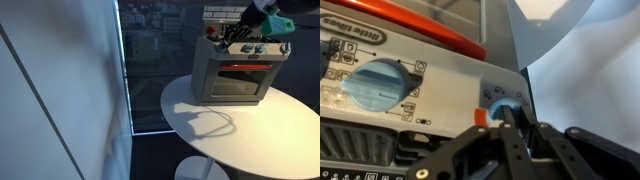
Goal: Turn the far right blue stove dial a little to the right
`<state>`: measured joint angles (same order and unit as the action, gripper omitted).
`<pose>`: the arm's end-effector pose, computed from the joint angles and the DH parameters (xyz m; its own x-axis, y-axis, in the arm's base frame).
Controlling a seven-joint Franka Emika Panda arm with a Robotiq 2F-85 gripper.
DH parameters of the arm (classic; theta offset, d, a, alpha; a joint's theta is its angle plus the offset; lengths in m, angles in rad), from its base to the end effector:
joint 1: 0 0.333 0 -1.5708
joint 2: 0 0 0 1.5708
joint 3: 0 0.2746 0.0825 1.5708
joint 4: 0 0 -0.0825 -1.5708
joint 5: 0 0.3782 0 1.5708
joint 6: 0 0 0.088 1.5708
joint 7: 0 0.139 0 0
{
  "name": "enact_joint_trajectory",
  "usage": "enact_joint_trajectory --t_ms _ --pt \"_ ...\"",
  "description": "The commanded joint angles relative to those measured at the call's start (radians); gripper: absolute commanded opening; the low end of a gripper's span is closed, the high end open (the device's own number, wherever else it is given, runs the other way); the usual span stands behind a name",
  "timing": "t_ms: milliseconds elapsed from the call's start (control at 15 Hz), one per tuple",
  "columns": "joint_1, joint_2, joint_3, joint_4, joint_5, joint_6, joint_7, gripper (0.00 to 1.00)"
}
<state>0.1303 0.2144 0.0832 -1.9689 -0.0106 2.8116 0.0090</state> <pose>0.6344 0.1360 0.3736 0.7925 0.1607 0.5883 0.2088 -0.9778 -0.0143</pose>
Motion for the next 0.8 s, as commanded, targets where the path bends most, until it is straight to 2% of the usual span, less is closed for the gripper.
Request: enact_joint_trajectory --t_ms 0,733 --pt "-0.001 -0.024 0.002 -0.016 0.019 0.027 0.063 0.06" --pt "0.007 -0.058 -0.002 -0.083 0.118 0.123 0.257 0.05"
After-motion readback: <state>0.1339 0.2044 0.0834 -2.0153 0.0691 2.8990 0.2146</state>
